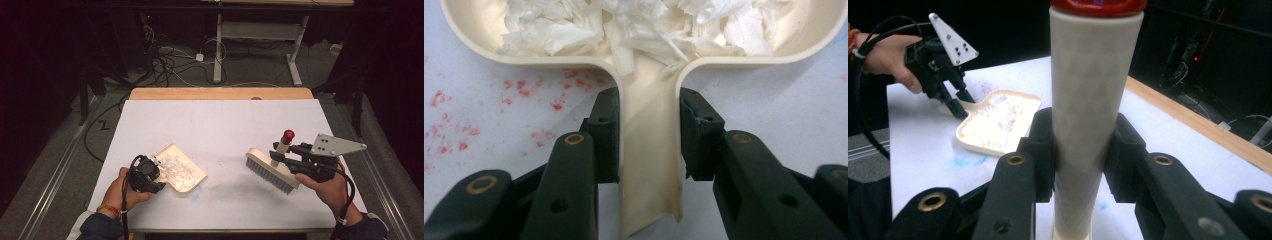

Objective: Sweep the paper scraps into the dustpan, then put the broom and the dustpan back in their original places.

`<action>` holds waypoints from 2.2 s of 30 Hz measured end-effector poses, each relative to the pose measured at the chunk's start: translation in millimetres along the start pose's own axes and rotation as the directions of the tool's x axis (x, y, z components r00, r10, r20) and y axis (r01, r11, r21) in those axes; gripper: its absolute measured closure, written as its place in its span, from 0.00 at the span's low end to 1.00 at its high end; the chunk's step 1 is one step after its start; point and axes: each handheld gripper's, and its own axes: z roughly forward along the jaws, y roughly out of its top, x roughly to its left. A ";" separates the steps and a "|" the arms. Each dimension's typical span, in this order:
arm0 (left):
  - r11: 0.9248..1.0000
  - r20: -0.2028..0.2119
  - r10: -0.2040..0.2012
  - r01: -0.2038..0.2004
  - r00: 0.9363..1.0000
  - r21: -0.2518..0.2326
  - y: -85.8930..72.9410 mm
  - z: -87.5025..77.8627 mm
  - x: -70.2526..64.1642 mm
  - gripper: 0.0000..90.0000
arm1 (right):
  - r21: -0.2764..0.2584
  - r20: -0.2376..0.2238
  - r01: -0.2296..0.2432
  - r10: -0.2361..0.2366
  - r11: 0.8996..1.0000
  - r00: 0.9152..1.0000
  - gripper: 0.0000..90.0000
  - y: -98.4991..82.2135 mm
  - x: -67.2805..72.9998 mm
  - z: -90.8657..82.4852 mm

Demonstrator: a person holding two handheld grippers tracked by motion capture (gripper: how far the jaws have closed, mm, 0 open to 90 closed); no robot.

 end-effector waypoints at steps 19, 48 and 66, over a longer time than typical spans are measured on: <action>0.993 -0.031 -0.108 0.107 0.994 -0.049 3.2 0.3 13.6 0.70 | 0.124 -0.069 -0.041 0.050 0.991 0.996 0.78 -15.3 -20.4 -36.1; 0.966 -0.018 -0.204 0.199 0.979 -0.163 -9.9 3.6 -7.6 0.47 | 0.150 0.099 -0.116 0.102 0.982 0.990 0.69 -25.0 -56.4 4.2; 0.894 -0.139 -0.054 -0.014 0.989 -0.448 -34.7 -7.4 -28.6 0.23 | 0.189 0.216 -0.190 0.148 0.964 0.965 0.66 -23.2 -94.9 49.7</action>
